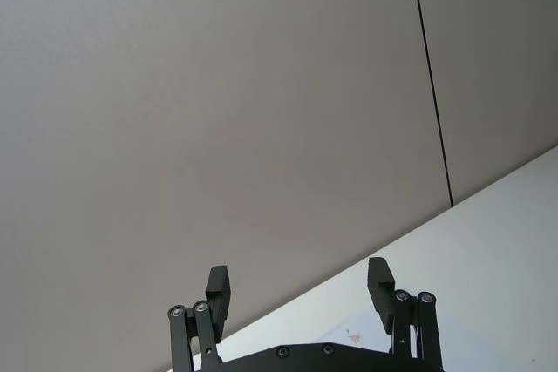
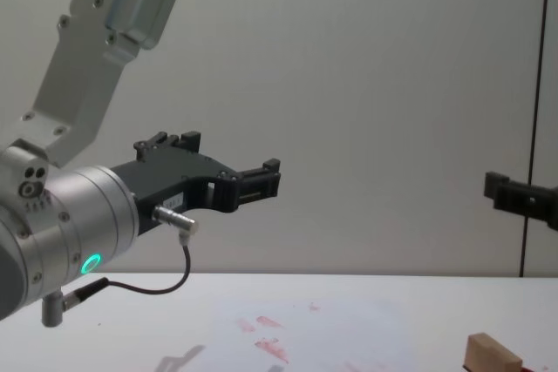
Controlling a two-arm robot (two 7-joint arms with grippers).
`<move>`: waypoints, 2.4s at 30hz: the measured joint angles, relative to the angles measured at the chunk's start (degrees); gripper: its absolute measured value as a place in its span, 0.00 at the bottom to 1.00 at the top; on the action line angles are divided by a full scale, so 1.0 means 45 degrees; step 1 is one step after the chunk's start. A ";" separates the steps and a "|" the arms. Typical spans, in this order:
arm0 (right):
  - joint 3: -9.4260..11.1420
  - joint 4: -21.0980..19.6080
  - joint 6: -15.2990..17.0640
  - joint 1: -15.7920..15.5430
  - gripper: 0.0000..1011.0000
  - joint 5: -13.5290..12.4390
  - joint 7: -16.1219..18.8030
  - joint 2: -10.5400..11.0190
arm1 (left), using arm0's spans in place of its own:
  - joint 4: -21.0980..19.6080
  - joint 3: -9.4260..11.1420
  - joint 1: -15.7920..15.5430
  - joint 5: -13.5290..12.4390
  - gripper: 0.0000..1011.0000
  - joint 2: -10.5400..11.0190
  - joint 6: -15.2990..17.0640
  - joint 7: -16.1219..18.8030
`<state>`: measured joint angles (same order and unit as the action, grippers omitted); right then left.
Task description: Use the one hand to pick up the stamp and affix it onto the A4 paper.
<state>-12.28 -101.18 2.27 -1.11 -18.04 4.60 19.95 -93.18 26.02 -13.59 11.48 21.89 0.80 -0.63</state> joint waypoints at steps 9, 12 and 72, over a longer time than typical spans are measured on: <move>0.0328 -0.0226 0.0788 -0.0355 0.99 -0.0837 0.0319 0.0490 | 0.0000 0.0000 0.0000 0.0000 0.99 0.0000 0.0000 0.0000; 0.0400 -0.0291 0.1107 -0.0434 0.99 -0.1046 0.0389 0.0614 | 0.0000 0.0000 0.0000 0.0000 0.99 0.0000 0.0000 0.0000; -0.0688 0.2178 0.4747 0.1163 0.99 0.1308 0.0620 -0.0698 | 0.0000 0.0000 0.0000 0.0000 0.99 0.0000 0.0000 0.0001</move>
<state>-15.38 -91.37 23.63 4.12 -12.15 7.39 16.81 -93.17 26.02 -13.59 11.48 21.89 0.80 -0.63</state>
